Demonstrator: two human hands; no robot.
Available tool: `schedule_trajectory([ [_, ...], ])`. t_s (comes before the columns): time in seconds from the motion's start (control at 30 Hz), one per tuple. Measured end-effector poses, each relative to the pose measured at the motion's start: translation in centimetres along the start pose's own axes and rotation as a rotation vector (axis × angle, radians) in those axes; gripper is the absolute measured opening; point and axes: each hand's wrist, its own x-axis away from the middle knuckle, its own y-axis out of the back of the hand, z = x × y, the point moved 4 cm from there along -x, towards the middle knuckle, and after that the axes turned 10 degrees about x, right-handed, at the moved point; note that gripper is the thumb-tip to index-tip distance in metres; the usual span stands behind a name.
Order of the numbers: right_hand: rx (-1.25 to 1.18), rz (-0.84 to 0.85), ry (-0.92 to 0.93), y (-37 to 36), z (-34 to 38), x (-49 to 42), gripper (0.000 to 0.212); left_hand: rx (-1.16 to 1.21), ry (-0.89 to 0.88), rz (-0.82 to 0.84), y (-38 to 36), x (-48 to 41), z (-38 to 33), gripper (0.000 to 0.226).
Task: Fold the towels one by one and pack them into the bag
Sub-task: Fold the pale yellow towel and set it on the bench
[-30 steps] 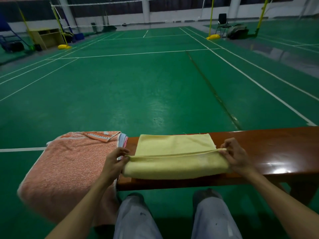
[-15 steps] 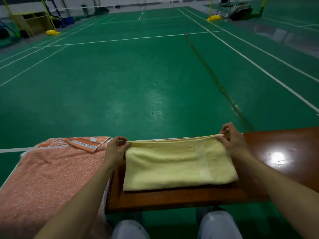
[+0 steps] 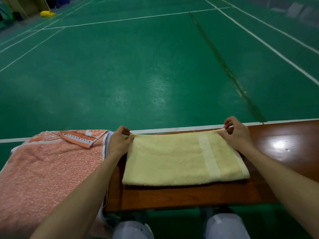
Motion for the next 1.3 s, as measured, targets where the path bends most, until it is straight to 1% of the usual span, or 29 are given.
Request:
schedule_trajectory([
  [0.07,-0.050,-0.013,-0.039,0.8,0.2,0.1,0.031,-0.050,-0.010,0.004,0.1,0.2,-0.4,0.021],
  [0.17,-0.163,-0.168,-0.110,3.1,0.6,1.9,0.029,-0.069,-0.116,0.024,-0.4,0.3,-2.3,0.026],
  [0.27,-0.325,-0.256,-0.202,4.5,1.0,5.8,0.024,-0.001,-0.154,0.175,-3.5,1.3,-5.6,0.020],
  [0.4,-0.520,-0.199,-0.367,3.8,0.6,11.0,0.025,0.167,-0.136,0.455,-10.3,4.5,-10.9,0.013],
  [0.47,-0.591,-0.169,-0.424,3.2,0.2,12.6,0.026,0.229,-0.114,0.573,-13.5,6.6,-13.4,0.014],
  [0.53,-0.634,-0.134,-0.470,2.9,-0.3,13.6,0.031,0.199,-0.131,0.673,-16.3,8.5,-15.3,0.016],
  [0.6,-0.654,-0.095,-0.515,2.9,-0.8,14.1,0.037,0.120,-0.182,0.737,-18.5,9.7,-16.8,0.021],
  [0.7,-0.663,-0.075,-0.537,3.1,-1.1,14.3,0.042,0.019,-0.251,0.758,-20.6,9.9,-18.1,0.030],
  [0.87,-0.692,-0.055,-0.590,2.7,-1.5,14.4,0.044,-0.037,-0.329,0.781,-22.8,8.5,-19.8,0.035],
  [0.97,-0.686,-0.034,-0.603,2.1,-1.4,14.5,0.044,-0.069,-0.323,0.837,-24.0,7.7,-20.4,0.038],
  [1.1,-0.690,-0.034,-0.606,1.7,-1.5,14.8,0.045,-0.173,-0.320,0.922,-25.6,7.1,-20.3,0.041],
  [1.3,-0.744,-0.025,-0.591,1.9,-1.8,15.2,0.047,-0.233,-0.349,0.916,-26.2,7.3,-20.8,0.044],
])
